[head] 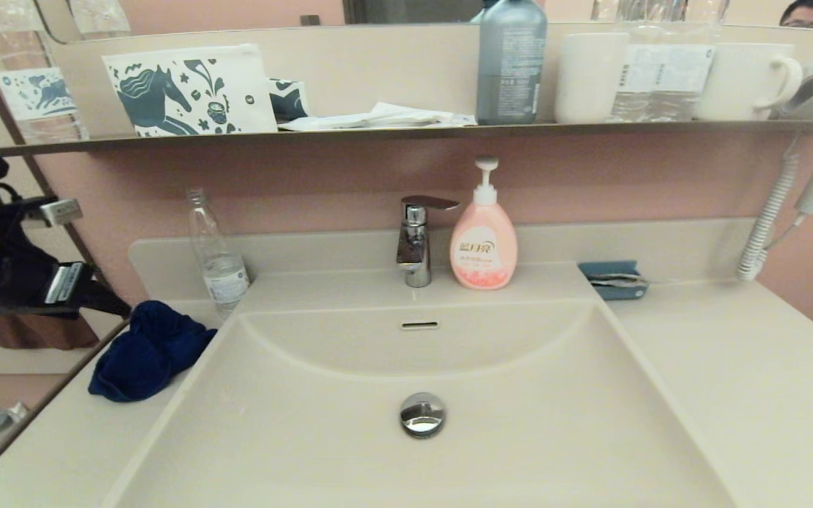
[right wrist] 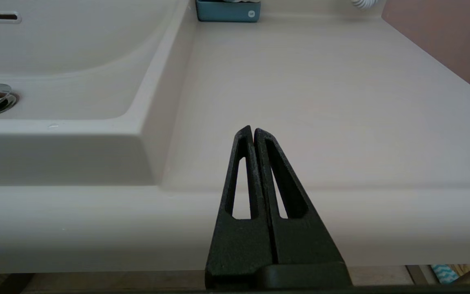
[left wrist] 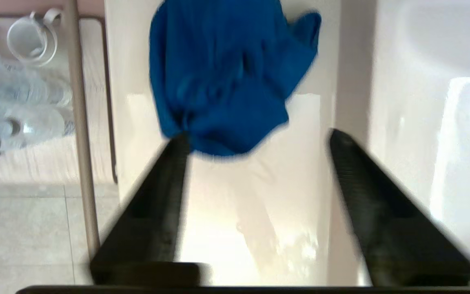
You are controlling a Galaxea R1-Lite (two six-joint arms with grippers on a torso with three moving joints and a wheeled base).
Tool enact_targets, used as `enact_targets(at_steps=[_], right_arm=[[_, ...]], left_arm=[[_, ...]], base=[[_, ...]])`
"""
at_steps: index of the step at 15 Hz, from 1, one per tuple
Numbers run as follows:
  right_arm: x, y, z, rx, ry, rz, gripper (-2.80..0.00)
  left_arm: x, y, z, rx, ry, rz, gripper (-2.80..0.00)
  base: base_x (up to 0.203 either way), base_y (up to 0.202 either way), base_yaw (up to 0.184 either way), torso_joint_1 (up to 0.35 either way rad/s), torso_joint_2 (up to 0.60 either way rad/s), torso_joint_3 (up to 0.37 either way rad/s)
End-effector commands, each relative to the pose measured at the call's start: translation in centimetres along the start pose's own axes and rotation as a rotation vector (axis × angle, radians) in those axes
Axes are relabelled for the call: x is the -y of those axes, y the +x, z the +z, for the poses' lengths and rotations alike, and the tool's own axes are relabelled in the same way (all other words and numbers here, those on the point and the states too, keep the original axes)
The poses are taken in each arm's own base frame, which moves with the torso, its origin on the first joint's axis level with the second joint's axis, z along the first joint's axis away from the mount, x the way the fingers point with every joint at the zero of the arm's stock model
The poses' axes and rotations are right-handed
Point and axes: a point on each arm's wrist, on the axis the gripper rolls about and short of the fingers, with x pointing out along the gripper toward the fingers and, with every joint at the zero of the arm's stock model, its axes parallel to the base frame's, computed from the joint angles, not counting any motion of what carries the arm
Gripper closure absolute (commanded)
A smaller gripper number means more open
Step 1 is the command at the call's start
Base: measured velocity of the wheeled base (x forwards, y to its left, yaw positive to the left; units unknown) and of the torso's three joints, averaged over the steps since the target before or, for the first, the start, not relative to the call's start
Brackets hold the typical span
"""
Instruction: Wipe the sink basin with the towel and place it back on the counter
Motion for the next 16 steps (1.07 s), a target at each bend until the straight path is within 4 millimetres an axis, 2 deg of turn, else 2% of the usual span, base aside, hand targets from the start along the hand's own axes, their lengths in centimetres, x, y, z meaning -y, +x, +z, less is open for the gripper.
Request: enact_targets(at_steps=[1,4,9,13,14,16], right_arm=[[0.0,0.0,0.0,0.000,-0.001,0.001,0.00],[0.0,0.0,0.0,-0.001,0.000,0.001,0.00],[0.0,0.0,0.0,0.000,-0.001,0.001,0.00],[0.0,0.0,0.0,-0.001,0.000,0.001,0.00],[0.0,0.0,0.0,0.000,-0.001,0.001,0.00],[0.0,0.0,0.0,0.000,-0.001,0.001,0.00]], left_arm=[[0.9,-3.2,-1.9,0.044,0.001,0.018,0.00],[2.0,-5.5,-4.6,0.068,-0.005,-0.003,0.00],[4.7,-9.3,-9.6,0.210,0.006,-0.223,0.00],[8.7,-11.1,-11.7,0.241,0.121,-0.370,0.00],[9.8,-12.0,-12.4,0.253,0.123,-0.413,0.00],[11.1,-14.5,-15.1,0.308,0.115,-0.453,0.00]], base=[[0.000,0.000,0.000,0.000,0.00,0.000],[0.000,0.000,0.000,0.000,0.00,0.000],[0.000,0.000,0.000,0.000,0.00,0.000],[0.000,0.000,0.000,0.000,0.00,0.000],[0.000,0.000,0.000,0.000,0.00,0.000],[0.000,0.000,0.000,0.000,0.00,0.000]])
